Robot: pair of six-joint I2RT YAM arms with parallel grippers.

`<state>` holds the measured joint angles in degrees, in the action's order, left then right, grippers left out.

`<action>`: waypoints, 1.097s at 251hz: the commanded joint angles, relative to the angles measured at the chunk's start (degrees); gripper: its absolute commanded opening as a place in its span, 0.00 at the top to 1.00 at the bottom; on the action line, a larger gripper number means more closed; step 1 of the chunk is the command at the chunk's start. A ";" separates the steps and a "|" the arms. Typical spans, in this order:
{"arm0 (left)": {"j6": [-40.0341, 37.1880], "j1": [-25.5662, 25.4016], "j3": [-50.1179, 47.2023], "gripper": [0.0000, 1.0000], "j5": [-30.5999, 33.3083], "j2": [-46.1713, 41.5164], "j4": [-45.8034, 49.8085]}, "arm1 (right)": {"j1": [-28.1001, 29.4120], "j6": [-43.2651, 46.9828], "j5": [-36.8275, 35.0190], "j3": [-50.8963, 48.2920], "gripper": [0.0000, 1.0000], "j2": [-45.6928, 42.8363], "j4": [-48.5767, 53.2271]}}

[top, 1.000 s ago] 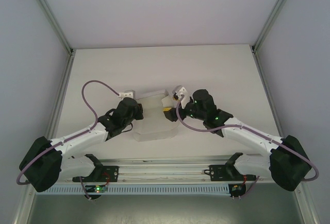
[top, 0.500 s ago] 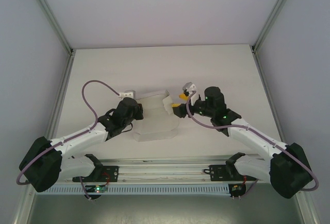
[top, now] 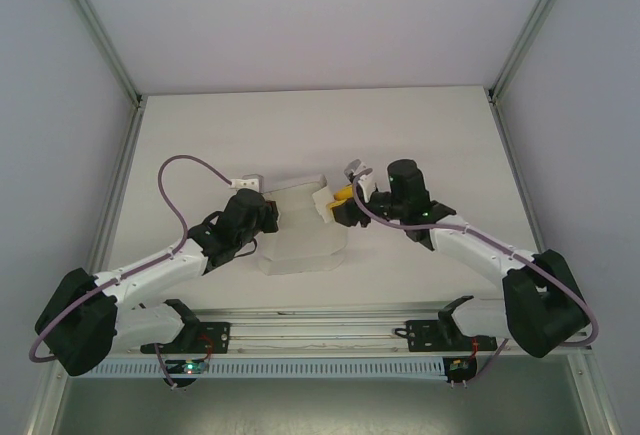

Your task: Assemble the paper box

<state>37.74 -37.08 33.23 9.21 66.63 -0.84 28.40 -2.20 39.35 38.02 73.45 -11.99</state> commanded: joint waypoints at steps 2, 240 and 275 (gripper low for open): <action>-1.04 -0.40 0.34 1.00 -0.45 -0.64 -1.94 | 2.68 1.13 -4.70 2.49 0.56 0.07 0.23; 3.73 -1.67 4.12 1.00 3.06 1.77 3.23 | 20.40 -8.28 -88.24 13.58 0.96 18.14 2.41; 7.95 -3.61 8.30 1.00 9.42 3.62 11.64 | 19.13 -13.69 -100.81 17.30 0.97 22.92 8.74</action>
<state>41.08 -38.70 37.74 13.30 70.02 2.81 50.52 -9.10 -37.60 52.49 92.84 -9.52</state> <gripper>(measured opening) 0.083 0.063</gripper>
